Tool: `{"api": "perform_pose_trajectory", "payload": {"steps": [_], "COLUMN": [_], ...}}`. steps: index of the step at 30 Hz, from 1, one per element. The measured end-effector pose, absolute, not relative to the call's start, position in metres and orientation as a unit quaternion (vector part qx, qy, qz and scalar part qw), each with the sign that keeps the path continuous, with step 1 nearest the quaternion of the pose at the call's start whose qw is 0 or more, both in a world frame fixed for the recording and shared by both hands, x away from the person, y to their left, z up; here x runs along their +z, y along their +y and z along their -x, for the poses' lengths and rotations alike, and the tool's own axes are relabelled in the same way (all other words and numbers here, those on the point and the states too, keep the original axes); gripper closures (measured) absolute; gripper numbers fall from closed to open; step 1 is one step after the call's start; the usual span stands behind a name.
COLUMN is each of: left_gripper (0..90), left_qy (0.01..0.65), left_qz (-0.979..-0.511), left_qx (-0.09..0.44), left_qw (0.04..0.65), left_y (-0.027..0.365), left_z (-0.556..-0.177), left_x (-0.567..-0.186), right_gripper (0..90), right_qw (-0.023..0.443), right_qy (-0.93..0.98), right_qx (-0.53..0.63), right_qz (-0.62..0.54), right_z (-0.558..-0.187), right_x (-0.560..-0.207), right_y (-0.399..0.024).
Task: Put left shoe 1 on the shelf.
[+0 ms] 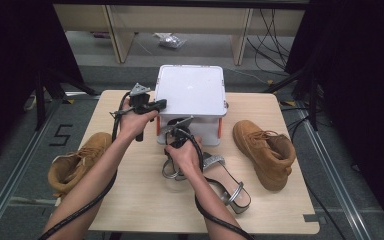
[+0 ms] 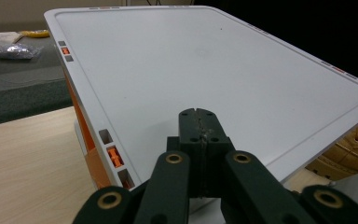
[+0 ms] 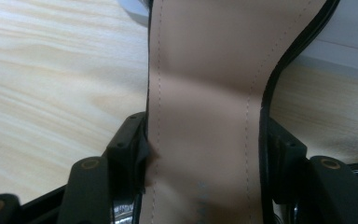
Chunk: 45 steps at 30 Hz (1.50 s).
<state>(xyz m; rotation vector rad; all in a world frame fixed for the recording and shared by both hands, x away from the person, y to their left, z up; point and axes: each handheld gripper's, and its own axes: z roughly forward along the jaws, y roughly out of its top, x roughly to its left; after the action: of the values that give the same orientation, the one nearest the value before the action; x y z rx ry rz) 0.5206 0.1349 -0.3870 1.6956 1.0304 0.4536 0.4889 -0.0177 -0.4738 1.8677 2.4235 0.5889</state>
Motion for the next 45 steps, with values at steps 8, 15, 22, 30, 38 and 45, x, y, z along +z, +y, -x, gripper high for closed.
{"api": "perform_pose_trajectory", "payload": {"steps": [8, 15, 22, 30, 38, 45], "left_gripper": [89.6, 89.6, 89.6, 89.6, 89.6, 89.6], "left_qy": [0.431, 0.431, 0.433, 0.433, 0.433, 0.433], "left_qz": [-0.708, -0.708, -0.708, -0.708, -0.709, -0.710], "left_qx": [0.189, 0.187, 0.187, 0.185, 0.185, 0.186], "left_qw": [0.526, 0.527, 0.525, 0.526, 0.524, 0.524], "left_y": [0.135, 0.136, 0.135, 0.136, 0.136, 0.136], "left_z": [-0.521, -0.521, -0.521, -0.521, -0.521, -0.521], "left_x": [-0.387, -0.387, -0.387, -0.387, -0.386, -0.386], "right_gripper": [38.7, 35.5, 51.3, 73.3, 83.0, 85.5], "right_qw": [0.030, 0.043, 0.055, 0.050, 0.036, 0.023], "right_qy": [0.780, 0.788, 0.798, 0.809, 0.819, 0.835], "right_qx": [0.185, 0.210, 0.220, 0.253, 0.239, 0.211], "right_qz": [-0.597, -0.577, -0.559, -0.529, -0.521, -0.507], "right_z": [-0.486, -0.475, -0.451, -0.424, -0.403, -0.393], "right_x": [-0.469, -0.448, -0.421, -0.405, -0.411, -0.432], "right_y": [-0.013, -0.020, -0.038, -0.061, -0.077, -0.082]}}
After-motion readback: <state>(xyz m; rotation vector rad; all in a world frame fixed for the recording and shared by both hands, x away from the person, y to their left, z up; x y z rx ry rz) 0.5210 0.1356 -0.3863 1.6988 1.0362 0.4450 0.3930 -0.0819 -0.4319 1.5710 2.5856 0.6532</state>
